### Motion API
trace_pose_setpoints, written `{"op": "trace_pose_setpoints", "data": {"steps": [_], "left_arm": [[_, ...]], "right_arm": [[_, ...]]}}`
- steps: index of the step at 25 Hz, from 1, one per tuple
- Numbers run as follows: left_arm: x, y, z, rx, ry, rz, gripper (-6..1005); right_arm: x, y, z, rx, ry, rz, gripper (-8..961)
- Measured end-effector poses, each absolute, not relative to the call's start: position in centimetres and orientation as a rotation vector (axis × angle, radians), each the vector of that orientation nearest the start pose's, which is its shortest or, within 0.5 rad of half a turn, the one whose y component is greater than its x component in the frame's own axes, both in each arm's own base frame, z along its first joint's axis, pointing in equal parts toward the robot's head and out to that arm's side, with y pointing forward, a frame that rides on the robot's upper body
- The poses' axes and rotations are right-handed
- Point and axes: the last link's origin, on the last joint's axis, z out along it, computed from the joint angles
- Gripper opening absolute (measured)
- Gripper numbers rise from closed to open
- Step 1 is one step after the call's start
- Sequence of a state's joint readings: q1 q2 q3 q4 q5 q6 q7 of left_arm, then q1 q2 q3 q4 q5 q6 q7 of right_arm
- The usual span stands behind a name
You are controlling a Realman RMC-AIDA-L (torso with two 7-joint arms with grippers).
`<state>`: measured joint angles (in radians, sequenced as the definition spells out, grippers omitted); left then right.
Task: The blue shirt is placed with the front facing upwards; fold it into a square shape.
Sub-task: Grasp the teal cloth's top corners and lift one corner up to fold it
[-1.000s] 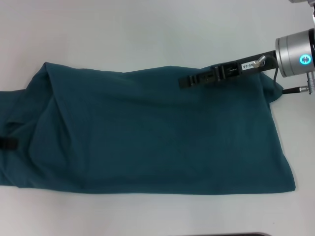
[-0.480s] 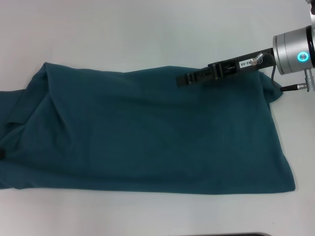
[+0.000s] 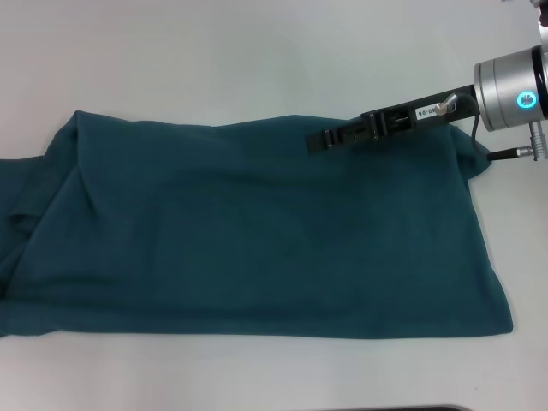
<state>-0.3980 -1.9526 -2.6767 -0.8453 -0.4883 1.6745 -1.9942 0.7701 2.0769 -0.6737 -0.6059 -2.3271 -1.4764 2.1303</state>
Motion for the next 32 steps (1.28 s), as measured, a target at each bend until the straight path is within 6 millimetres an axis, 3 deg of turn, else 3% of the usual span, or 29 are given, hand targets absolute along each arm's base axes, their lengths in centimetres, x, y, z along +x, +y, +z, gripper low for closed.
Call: {"op": "trace_pose_setpoints", "data": {"steps": [10,17,23,32], "left_arm": [[-38.8,25.4,8.4,-2.325,-1.661,0.081,61],[-37.7,26.0,9.2,-2.323,-1.612,0.08,71],[-37.0,26.6,10.3,-2.308,-1.576,0.098,262],[-36.6,27.9,11.1,-2.29,-1.548,0.082,445]], "right_arm": [[22.3,37.0,-2.7,-2.678,1.469,0.373,650],[22.3,37.0,-2.7,-2.682,1.466,0.373,649],[22.3,37.0,-2.7,-2.683,1.465,0.373,648],[22.5,36.9,-2.9,-2.681,1.469,0.373,646]]}}
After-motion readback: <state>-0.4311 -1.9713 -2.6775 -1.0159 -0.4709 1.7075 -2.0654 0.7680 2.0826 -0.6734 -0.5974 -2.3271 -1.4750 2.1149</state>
